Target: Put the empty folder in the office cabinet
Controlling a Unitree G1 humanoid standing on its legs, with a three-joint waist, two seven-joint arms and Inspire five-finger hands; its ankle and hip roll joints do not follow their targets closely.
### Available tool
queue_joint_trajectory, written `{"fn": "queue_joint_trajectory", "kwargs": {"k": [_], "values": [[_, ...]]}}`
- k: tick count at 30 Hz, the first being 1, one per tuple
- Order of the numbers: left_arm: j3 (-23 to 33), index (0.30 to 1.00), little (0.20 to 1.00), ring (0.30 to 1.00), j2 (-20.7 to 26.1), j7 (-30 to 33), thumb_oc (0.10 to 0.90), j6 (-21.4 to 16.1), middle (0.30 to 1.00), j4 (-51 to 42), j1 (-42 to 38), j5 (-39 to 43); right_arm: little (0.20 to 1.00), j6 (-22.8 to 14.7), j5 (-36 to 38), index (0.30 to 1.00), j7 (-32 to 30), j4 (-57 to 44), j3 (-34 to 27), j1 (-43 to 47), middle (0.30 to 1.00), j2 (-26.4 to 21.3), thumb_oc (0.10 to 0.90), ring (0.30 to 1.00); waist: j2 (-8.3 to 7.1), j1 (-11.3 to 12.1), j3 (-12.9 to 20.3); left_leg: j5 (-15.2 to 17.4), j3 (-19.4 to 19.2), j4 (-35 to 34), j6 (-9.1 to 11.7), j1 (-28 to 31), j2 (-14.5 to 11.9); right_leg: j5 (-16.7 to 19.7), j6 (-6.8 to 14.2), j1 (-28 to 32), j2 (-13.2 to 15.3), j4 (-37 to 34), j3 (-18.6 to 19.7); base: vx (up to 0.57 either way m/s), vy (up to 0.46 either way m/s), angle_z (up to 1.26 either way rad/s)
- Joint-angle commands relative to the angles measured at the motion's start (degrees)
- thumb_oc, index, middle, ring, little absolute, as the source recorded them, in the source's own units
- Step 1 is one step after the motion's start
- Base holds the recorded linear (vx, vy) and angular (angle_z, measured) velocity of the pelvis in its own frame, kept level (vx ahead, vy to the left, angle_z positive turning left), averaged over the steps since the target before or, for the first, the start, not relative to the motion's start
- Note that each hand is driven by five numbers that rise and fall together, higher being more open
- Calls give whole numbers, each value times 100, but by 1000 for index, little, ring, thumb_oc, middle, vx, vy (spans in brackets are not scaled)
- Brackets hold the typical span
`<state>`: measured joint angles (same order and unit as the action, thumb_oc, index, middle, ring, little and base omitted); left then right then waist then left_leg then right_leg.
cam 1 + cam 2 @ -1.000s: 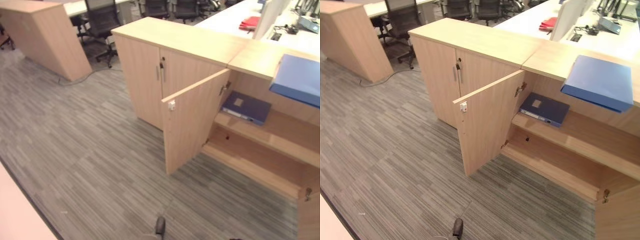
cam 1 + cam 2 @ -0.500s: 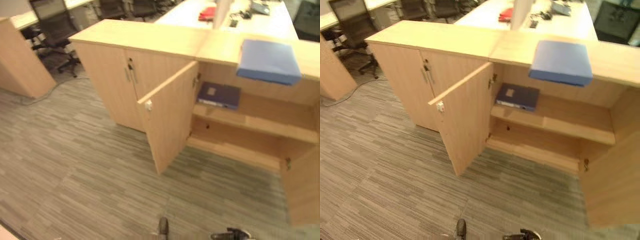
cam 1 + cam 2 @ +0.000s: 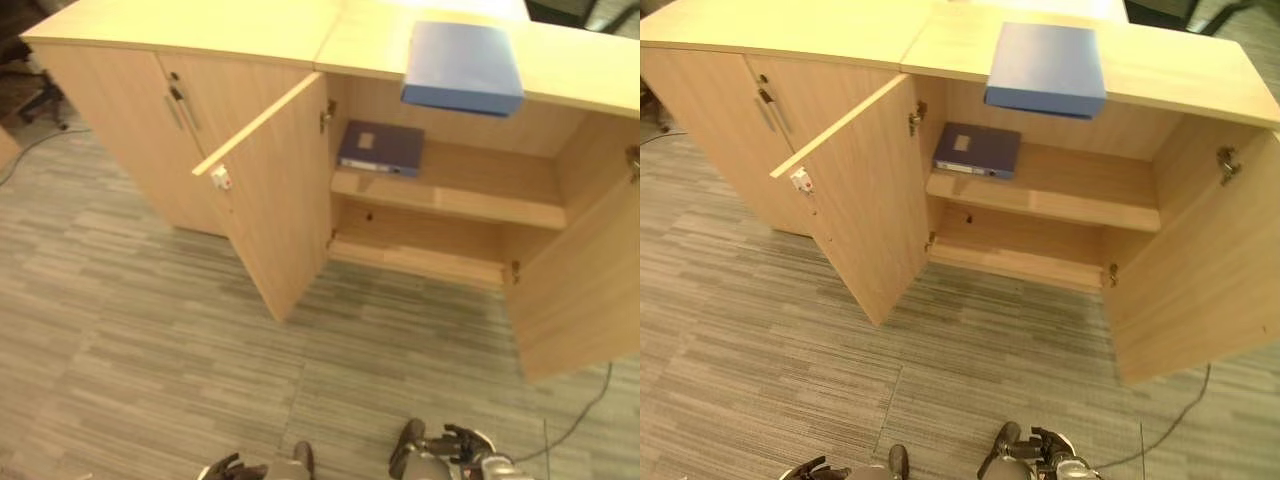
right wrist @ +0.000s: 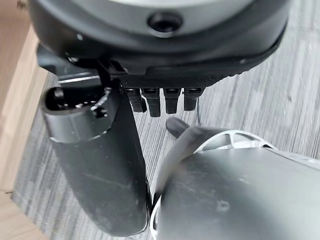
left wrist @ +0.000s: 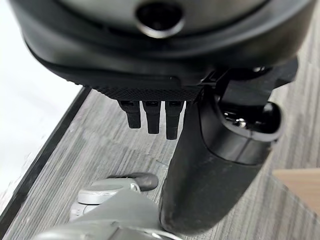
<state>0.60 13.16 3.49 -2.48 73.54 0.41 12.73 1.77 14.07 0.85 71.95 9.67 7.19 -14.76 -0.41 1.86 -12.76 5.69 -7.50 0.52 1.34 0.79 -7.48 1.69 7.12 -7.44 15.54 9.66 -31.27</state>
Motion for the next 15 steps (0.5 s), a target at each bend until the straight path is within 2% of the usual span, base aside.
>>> {"fn": "queue_joint_trajectory", "kwargs": {"k": [1,2,3,4,5,6,7,8,12,15], "values": [[-250,900,900,900,162,50,800,72,900,-49,102,-101,900,96,0,900,-269,507,-150,-261,900,-202,800,900,-29,-91,119,-68,-314,-15,698,1020,-451,641,190,-341,35,-426,-75,171,-218,40],[-317,900,900,900,146,41,800,64,900,-120,53,-97,900,85,37,900,-296,531,-185,-303,900,-238,800,900,-23,-150,134,-262,-432,28,775,1001,-552,565,150,-274,13,-415,-153,170,-172,74],[-414,900,900,900,132,49,800,60,900,-238,-9,-106,900,98,46,900,-306,538,-233,-355,900,-297,800,900,26,-239,155,-656,-556,26,894,1007,-725,428,52,-174,-70,-364,-245,169,-160,80],[-414,900,900,900,132,49,800,60,900,-238,-9,-106,900,98,46,900,-306,538,-233,-356,900,-298,800,900,28,-240,155,-658,-555,24,895,1008,-726,427,52,-172,-72,-364,-246,192,-178,72],[-474,900,900,900,121,57,800,48,900,-293,-55,-134,900,95,28,900,-306,544,-251,-384,900,-339,800,900,79,-292,194,-1003,-640,-11,985,1008,-842,322,0,-130,-165,-347,-292,129,-116,31],[-491,900,900,900,110,59,800,47,900,-307,-63,-158,900,98,18,900,-306,537,-259,-395,900,-362,800,900,112,-317,227,-1193,-685,-54,1040,1007,-908,268,-30,-125,-221,-347,-320,129,-116,18],[-491,900,900,900,110,59,800,47,900,-307,-63,-158,900,98,18,900,-306,537,-259,-396,900,-362,800,900,113,-317,228,-1195,-685,-56,1041,1007,-909,267,-31,-125,-223,-348,-321,112,-89,5],[-510,900,900,900,99,52,800,46,900,-315,-71,-192,900,95,22,900,-311,518,-276,-405,900,-393,800,900,155,-345,267,-1556,-717,-66,1111,990,-991,206,-77,-124,-301,-341,-334,127,-91,-7],[-467,900,900,900,119,67,800,35,900,-320,-28,-207,900,88,-28,900,-271,459,-179,-431,900,-386,800,900,203,-365,375,-2004,-708,-6,1176,1050,-1121,33,-231,-257,-462,-174,-250,119,-98,-7],[-342,900,900,900,151,80,800,41,900,-269,68,-137,900,86,-52,900,-236,437,-76,-441,900,-320,800,900,170,-330,382,-2330,-701,711,1137,914,-1319,-260,-485,-195,-668,-107,-103,81,-174,-17]]}}
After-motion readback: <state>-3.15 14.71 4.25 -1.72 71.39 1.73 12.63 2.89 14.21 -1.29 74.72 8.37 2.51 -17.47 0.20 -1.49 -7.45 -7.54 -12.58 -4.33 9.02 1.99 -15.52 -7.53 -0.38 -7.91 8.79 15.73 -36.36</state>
